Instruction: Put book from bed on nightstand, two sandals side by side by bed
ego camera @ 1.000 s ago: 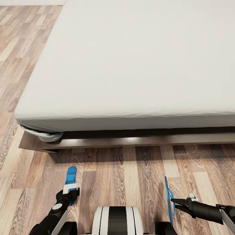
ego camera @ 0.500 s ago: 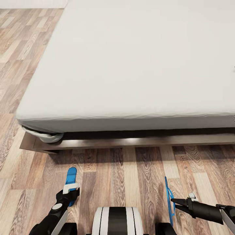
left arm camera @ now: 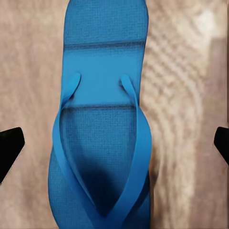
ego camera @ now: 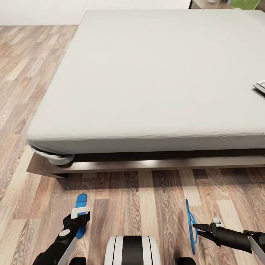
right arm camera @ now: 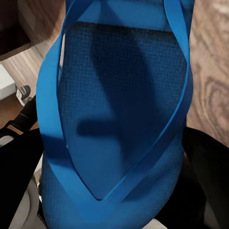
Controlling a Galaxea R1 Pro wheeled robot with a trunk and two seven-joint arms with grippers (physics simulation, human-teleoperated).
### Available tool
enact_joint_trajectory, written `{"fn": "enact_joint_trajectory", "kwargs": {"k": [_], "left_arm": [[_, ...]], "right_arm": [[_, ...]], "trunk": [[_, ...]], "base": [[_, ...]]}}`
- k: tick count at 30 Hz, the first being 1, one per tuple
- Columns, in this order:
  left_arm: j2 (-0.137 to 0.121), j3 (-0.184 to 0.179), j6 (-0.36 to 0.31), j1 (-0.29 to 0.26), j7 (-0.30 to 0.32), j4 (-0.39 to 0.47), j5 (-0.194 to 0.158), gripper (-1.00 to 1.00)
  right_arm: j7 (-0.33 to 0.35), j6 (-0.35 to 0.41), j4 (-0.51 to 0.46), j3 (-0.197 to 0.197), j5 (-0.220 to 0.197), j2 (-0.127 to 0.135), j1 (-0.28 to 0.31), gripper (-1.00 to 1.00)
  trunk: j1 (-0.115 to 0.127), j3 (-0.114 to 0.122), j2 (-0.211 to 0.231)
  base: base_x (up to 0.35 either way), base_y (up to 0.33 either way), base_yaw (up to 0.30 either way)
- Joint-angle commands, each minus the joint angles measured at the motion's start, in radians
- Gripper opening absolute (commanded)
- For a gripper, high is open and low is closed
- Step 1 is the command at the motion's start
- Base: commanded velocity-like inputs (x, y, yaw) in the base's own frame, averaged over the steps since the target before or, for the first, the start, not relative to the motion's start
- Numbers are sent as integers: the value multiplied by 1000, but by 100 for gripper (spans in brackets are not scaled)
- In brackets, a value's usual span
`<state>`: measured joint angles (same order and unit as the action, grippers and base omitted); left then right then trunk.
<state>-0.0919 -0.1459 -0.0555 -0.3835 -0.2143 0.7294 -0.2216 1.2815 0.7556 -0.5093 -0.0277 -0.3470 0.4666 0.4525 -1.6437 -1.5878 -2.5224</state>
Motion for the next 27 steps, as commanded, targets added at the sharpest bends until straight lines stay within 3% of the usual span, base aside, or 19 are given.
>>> {"fn": "enact_joint_trajectory", "kwargs": {"k": [1,22,27], "left_arm": [[-1,-7,-4,0,-10,2,-8,100],[0,-7,-6,0,-9,5,-9,100],[0,-8,-35,0,24,18,-16,100]], "right_arm": [[1,7,0,0,-3,0,0,-100],[0,7,1,0,-3,0,0,-100],[1,7,0,0,-3,0,0,-100]], "trunk": [[1,3,0],[10,85,5],[12,104,6]], "base": [[0,0,0],[0,0,0],[0,0,0]]}}
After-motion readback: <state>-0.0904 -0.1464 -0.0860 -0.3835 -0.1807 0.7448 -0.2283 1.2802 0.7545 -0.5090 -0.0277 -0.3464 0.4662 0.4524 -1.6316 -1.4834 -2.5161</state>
